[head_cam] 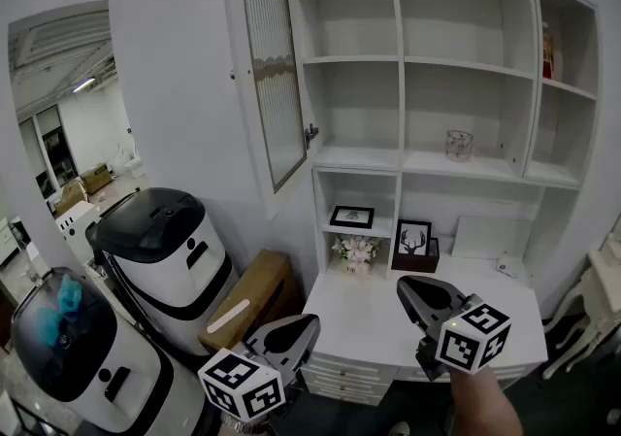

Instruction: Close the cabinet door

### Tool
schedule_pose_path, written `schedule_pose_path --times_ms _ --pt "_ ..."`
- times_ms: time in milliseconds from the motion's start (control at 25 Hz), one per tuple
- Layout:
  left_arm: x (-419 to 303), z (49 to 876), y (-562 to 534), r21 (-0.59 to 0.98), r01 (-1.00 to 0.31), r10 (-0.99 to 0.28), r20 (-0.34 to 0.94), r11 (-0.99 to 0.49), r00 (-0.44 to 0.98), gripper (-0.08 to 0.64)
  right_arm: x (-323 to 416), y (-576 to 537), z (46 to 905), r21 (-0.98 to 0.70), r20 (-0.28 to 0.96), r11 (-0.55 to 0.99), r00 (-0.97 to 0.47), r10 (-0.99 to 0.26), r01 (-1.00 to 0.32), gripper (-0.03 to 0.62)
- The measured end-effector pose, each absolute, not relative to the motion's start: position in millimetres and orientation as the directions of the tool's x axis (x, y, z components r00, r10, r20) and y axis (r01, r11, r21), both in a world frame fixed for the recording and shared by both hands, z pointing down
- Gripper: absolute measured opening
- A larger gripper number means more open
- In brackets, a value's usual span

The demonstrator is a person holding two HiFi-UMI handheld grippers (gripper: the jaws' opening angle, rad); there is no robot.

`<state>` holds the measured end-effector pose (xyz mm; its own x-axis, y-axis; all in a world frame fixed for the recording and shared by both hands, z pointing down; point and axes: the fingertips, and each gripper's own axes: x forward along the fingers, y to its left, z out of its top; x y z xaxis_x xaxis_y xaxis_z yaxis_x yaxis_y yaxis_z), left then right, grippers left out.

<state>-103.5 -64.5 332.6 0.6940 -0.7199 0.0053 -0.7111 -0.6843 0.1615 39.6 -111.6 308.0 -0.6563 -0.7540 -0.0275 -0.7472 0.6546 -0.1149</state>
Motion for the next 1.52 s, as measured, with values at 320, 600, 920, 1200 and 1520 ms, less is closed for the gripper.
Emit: schedule_pose_path --times_ms 320,600,920,1200,1520 --pt "-105 333 -64 0.164 -0.714 -0.723 0.006 -0.68 0.69 0.005 38 -111 310 -0.118 -0.02 0.656 -0.659 -0.752 -0.745 0.005" --pt "-107 333 -66 0.163 -0.716 -0.726 0.004 -0.678 0.688 0.005 40 -113 307 -0.144 -0.037 0.655 -0.658 -0.753 -0.742 0.005" --pt "-103 339 -74 0.174 -0.714 -0.724 0.014 -0.678 0.69 0.005 39 -120 308 -0.155 -0.029 0.664 -0.668 -0.743 -0.732 0.005" --pt "-95 336 -86 0.171 -0.725 -0.733 0.023 -0.667 0.68 0.005 44 -134 302 -0.154 -0.032 0.682 -0.686 -0.727 -0.715 0.005" --pt "-101 335 -113 0.162 -0.774 -0.781 0.033 -0.612 0.624 0.005 40 -166 305 -0.165 -0.028 0.726 -0.732 -0.68 -0.668 0.005"
